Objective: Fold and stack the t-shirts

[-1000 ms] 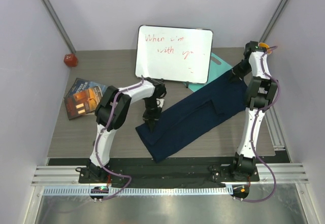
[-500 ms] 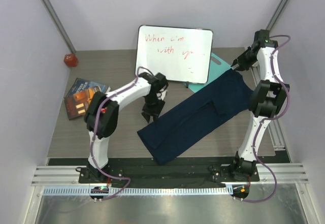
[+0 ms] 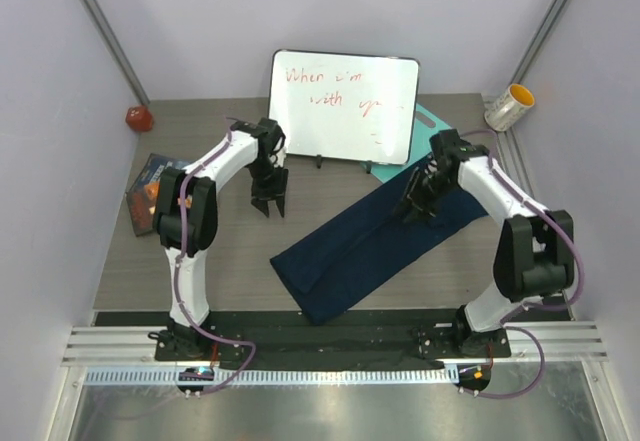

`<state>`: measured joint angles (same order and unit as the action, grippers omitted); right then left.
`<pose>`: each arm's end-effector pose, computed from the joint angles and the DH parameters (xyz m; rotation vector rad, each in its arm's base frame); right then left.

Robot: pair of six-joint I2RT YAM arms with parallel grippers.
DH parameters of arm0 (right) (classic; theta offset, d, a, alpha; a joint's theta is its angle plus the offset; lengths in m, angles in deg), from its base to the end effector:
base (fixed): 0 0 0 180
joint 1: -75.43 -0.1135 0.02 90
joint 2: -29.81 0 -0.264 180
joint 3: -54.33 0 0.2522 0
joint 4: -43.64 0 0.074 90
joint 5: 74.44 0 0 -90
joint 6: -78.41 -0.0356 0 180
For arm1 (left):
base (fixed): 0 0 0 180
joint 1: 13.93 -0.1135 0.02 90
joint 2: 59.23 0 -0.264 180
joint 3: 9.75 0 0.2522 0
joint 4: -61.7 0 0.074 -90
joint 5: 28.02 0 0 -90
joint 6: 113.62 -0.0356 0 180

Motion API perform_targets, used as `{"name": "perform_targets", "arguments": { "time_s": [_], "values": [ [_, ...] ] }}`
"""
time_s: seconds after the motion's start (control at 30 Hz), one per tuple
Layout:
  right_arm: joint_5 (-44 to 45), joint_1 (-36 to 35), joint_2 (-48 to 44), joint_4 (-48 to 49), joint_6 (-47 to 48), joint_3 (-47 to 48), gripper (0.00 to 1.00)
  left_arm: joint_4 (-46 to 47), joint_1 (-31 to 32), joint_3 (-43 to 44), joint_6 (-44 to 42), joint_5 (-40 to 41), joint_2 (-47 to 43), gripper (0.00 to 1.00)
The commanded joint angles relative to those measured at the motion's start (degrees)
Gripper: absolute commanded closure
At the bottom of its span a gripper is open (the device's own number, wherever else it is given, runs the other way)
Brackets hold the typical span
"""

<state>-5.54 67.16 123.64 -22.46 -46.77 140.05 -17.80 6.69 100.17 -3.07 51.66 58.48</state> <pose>0.3114 0.0582 0.2382 0.6124 2.8873 0.6619 0.3701 -0.1461 0.2041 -0.0085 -3.1091 0.2887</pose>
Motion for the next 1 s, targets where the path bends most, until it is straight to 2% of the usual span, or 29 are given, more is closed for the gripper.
{"name": "perform_targets", "arguments": {
  "time_s": [0.0, 0.23, 0.4, 0.53, 0.67, 0.8, 0.83, 0.97],
  "values": [
    [-5.78, 1.16, -13.03, 2.24, -2.08, -9.37, 0.54, 1.31, -0.23, -1.85, 0.71, -8.55, -0.11, 0.56],
    [-8.86, -2.45, -26.05, -4.69, -6.12, -17.2, 0.47, 3.85, -0.5, -5.01, 2.47, -15.16, 0.85, 0.55],
    [-10.01, -8.94, -32.28, -6.2, -11.3, -20.28, 0.46, 4.04, 0.38, -6.25, 3.61, -13.77, -0.46, 0.55],
    [-9.04, -14.57, -34.32, -3.66, -15.0, -24.14, 0.43, 4.39, 1.35, -7.3, 4.14, -13.49, -1.69, 0.54],
    [-10.18, -18.78, -34.14, 0.38, -14.48, -27.04, 0.41, 4.13, 1.35, -6.08, 3.53, -12.7, -0.99, 0.54],
    [-11.24, -20.82, -34.67, 6.0, -12.2, -32.23, 0.39, 1.32, 1.35, -2.91, 1.77, -11.12, 0.06, 0.53],
    [-11.41, -20.99, -35.02, 7.5, -12.28, -34.15, 0.34, 1.05, 1.35, -2.3, 1.42, -11.12, 0.06, 0.53],
    [-11.07, -22.39, -37.91, 15.23, -17.19, -40.22, 0.33, 1.4, 1.35, -3.25, 1.33, -10.67, -0.55, 0.53]
  ]
}}
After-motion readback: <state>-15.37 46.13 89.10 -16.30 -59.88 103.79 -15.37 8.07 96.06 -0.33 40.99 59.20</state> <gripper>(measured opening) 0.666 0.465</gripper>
